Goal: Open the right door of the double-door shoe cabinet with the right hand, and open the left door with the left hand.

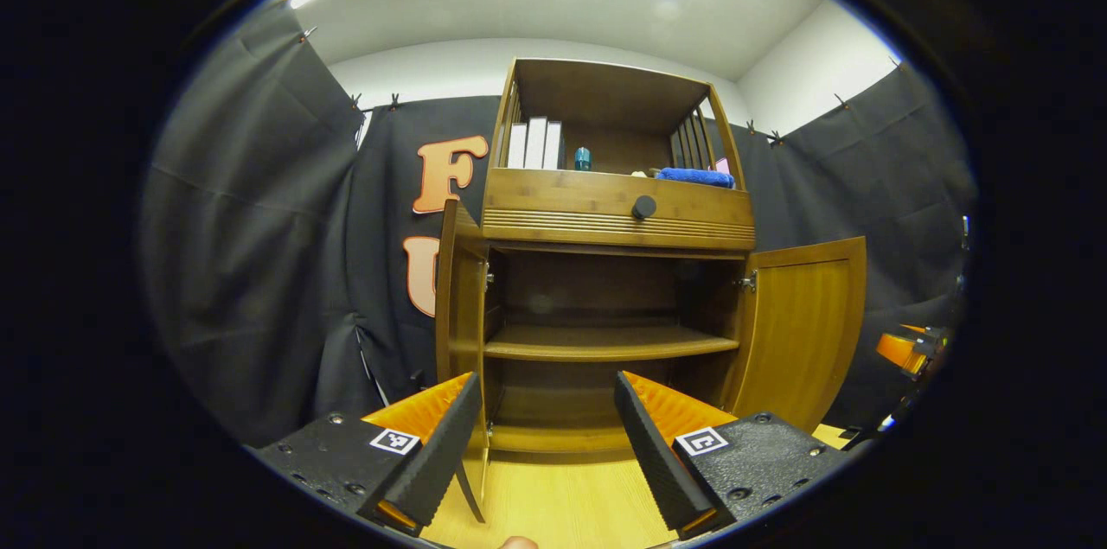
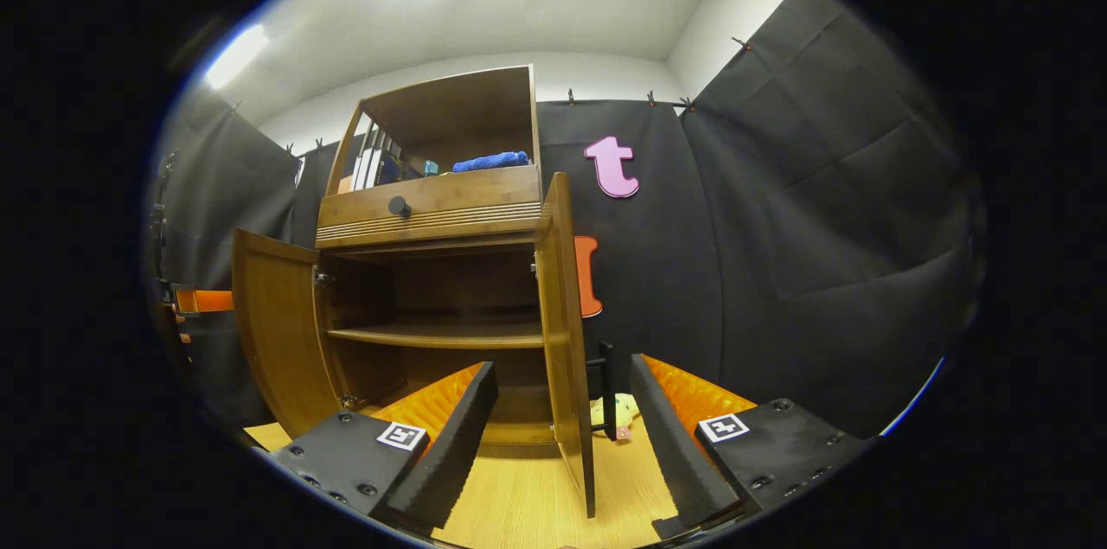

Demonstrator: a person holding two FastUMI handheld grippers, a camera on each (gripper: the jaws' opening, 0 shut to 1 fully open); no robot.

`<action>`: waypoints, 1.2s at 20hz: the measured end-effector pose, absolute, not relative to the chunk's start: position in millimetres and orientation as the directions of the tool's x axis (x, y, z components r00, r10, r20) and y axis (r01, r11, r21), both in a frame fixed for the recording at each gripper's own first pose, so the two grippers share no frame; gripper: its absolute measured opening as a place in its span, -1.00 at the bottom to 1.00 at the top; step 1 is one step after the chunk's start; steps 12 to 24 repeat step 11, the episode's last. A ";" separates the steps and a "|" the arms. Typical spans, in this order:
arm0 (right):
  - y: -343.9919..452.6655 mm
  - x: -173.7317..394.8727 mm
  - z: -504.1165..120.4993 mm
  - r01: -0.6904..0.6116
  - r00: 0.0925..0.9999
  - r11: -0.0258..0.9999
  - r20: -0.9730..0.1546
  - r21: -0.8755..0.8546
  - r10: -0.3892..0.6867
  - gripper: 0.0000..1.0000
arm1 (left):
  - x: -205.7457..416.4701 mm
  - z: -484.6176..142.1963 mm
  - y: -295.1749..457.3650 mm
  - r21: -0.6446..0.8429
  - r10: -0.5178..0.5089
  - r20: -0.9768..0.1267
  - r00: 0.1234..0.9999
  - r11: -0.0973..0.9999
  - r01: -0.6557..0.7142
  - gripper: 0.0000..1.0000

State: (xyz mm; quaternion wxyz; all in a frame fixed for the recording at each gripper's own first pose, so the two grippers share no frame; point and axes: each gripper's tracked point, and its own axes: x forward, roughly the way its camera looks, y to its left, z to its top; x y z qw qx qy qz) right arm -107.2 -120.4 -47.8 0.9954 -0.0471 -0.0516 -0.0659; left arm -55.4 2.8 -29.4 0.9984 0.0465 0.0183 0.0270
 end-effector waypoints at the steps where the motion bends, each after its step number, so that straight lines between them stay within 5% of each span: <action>1: -121.6 -107.9 -47.8 0.140 0.985 0.986 0.111 -0.088 -0.130 0.83 | -55.2 -27.8 1.1 0.094 0.054 -0.029 0.998 0.994 -0.051 0.76; 5: -120.7 -108.4 -50.9 0.139 0.986 0.986 0.105 -0.091 -0.129 0.83 | -54.7 -27.7 -2.4 0.094 0.042 -0.031 0.999 0.995 -0.039 0.76; 6: -121.4 -108.5 -50.6 0.140 0.986 0.986 0.106 -0.092 -0.130 0.98 | -54.4 -28.6 -2.8 0.094 0.041 -0.032 0.999 0.995 -0.038 0.76; 10: -121.2 -107.8 -52.6 0.138 0.986 0.987 0.102 -0.088 -0.129 0.98 | -54.5 -31.6 -1.7 0.095 0.042 -0.039 0.998 0.995 -0.038 0.76; 11: -121.1 -107.2 -52.7 0.138 0.986 0.986 0.102 -0.089 -0.129 0.83 | -53.6 -32.7 -1.2 0.094 0.042 -0.039 0.998 0.995 -0.038 0.76; 24: -121.1 -107.2 -52.7 0.138 0.986 0.986 0.102 -0.089 -0.129 0.83 | -53.6 -32.7 -1.2 0.094 0.042 -0.039 0.998 0.995 -0.038 0.76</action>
